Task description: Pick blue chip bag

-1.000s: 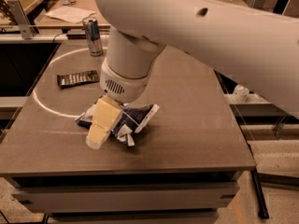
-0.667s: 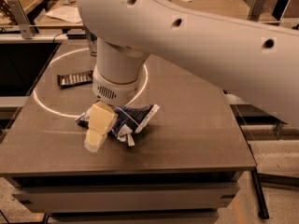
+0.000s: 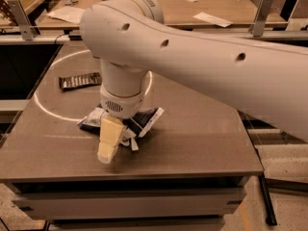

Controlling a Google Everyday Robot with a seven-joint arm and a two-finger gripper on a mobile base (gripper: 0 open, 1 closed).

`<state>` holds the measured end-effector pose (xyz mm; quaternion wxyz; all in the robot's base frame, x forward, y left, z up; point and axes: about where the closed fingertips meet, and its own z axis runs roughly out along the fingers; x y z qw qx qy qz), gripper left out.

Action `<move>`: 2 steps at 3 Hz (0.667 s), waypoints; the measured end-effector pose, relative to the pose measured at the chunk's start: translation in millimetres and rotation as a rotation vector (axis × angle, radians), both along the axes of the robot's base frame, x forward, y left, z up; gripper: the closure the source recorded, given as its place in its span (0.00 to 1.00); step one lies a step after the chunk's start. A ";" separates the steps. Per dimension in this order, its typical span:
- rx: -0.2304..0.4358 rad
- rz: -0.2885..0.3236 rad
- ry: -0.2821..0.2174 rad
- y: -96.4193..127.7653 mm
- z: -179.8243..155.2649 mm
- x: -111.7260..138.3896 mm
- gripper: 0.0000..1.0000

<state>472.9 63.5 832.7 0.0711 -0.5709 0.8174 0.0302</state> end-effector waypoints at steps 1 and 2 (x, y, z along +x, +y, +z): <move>-0.002 -0.023 0.023 -16.7 -10.1 6.8 0.19; -0.013 -0.010 0.026 -32.0 -9.7 0.8 0.41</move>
Offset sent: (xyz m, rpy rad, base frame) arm -0.0074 -0.0535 -0.0061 -0.0259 0.0274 0.0101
